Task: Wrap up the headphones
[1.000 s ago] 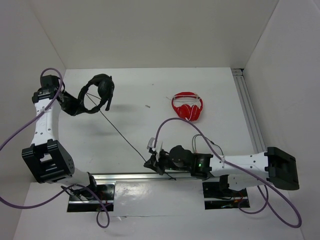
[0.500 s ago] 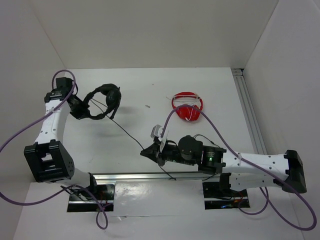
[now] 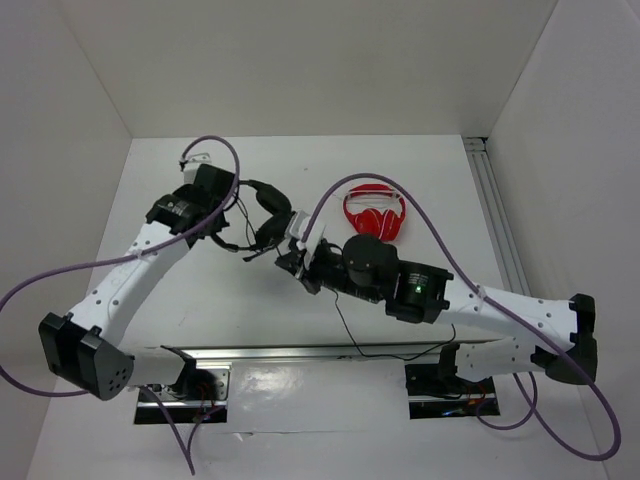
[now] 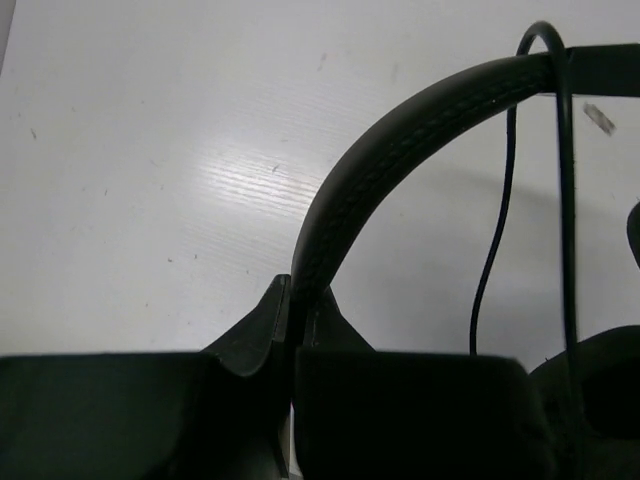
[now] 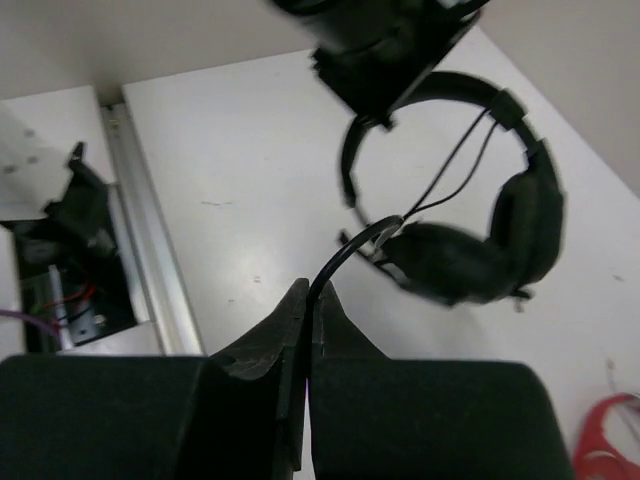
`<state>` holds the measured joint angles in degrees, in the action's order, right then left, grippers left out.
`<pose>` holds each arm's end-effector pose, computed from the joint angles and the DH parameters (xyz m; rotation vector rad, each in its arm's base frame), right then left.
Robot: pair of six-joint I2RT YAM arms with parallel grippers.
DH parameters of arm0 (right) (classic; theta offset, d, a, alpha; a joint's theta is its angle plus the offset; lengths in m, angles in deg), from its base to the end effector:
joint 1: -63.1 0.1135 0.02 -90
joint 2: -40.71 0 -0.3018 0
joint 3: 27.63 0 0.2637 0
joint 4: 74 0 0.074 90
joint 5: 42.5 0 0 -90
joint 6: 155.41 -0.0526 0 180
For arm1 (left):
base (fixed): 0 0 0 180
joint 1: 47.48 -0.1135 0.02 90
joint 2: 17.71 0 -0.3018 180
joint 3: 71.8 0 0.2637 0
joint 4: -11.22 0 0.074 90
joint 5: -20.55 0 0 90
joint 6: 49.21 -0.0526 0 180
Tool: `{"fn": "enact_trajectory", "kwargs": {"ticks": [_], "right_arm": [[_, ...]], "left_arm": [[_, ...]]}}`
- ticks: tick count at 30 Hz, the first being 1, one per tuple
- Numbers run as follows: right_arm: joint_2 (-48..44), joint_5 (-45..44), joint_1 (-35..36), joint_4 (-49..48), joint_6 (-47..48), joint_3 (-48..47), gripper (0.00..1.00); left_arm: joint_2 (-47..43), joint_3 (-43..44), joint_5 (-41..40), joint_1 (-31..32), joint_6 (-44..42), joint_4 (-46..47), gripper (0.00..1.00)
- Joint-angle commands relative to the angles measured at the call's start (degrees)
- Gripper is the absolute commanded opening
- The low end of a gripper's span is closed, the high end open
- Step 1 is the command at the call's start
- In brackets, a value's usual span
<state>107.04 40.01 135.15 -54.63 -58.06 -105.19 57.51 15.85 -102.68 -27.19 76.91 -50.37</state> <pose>0.0935 0.2665 0.4234 -1.0493 1.4205 0.7206 0.2705 -0.0693 0.3728 -0.5573 2.1937 0.1957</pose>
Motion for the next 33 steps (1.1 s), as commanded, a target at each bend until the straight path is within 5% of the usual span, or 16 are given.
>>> {"fn": "enact_trajectory", "kwargs": {"ticks": [1,10,19,26,33], "right_arm": [[1.26,-2.53,-3.31,5.46,4.86,-5.03,0.00],[0.65,4.15,-12.46,6.53,4.86,-9.34,0.00],[1.52,0.90,-19.31,2.40,4.86,-4.50,0.00],[4.43,4.66,-27.92,-1.29,4.16,-3.45,0.00],[6.09,20.63,-33.99,-8.22,-1.28,0.59,0.00]], "left_arm": [[-3.15,-1.63,-10.61,7.46,-4.56,1.96,0.00],[-0.69,-3.04,-16.07,18.72,-5.01,-1.65,0.00],[-11.58,-5.94,-12.82,32.68,-15.55,4.59,0.00],[-12.20,0.11,-12.65,40.17,-11.16,-7.97,0.00],[-15.53,9.60,-13.97,40.17,-5.44,-17.47,0.00]]}}
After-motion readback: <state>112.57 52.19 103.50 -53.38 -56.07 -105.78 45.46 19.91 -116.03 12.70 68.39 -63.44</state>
